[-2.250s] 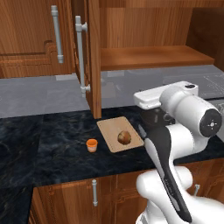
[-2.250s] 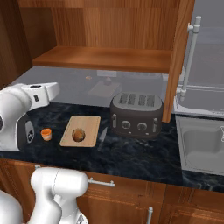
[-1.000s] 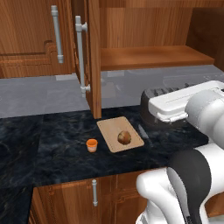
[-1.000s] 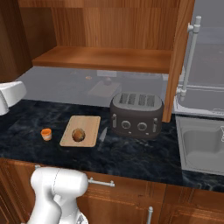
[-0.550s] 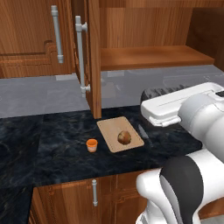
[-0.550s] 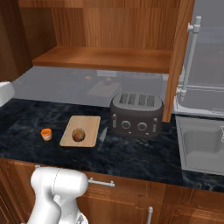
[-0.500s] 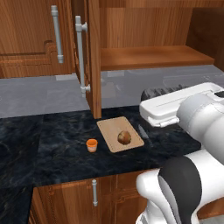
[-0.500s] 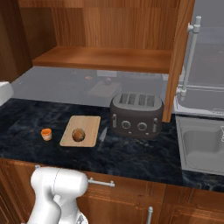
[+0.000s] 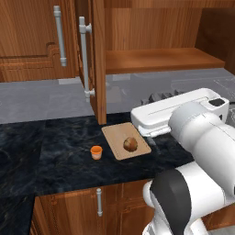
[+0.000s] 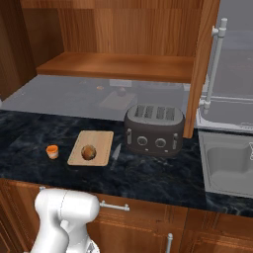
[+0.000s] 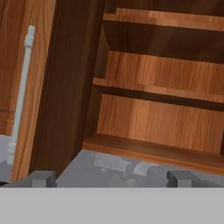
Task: Pick the bread, place it on the cutting board, pick the jam, place it on the counter, and close the cabinet.
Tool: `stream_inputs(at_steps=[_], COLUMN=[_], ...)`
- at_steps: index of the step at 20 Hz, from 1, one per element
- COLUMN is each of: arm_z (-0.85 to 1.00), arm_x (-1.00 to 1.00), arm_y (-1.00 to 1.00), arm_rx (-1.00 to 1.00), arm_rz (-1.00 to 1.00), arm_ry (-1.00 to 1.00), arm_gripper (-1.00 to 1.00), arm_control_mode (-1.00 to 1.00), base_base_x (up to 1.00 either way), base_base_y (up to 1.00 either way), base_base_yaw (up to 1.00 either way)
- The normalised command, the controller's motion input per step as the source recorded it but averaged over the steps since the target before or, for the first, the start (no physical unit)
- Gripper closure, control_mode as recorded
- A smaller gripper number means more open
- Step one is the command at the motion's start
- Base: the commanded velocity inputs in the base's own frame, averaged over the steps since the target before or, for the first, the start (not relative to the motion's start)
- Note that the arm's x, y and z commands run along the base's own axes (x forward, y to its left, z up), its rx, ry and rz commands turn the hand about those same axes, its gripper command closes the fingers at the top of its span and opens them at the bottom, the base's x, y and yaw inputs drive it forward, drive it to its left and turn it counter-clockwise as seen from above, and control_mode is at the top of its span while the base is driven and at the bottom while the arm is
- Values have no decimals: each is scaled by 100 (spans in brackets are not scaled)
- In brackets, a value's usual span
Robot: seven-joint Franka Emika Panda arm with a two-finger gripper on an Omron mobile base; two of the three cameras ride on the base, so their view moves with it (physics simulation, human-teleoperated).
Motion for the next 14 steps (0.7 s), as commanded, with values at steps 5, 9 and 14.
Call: stream_inputs(at_steps=[5, 9, 14], arm_z=[0, 0, 0], arm_x=[0, 0, 0], arm_y=[28, 27, 24], arm_rx=[0, 0, 0], arm_rz=[0, 0, 0], arm_ry=[-2, -2, -2], arm_gripper=[-100, -100, -100], arm_control_mode=[-100, -100, -100], base_base_x=[0, 0, 0], base_base_y=[0, 0, 0], base_base_yaw=[0, 0, 0])
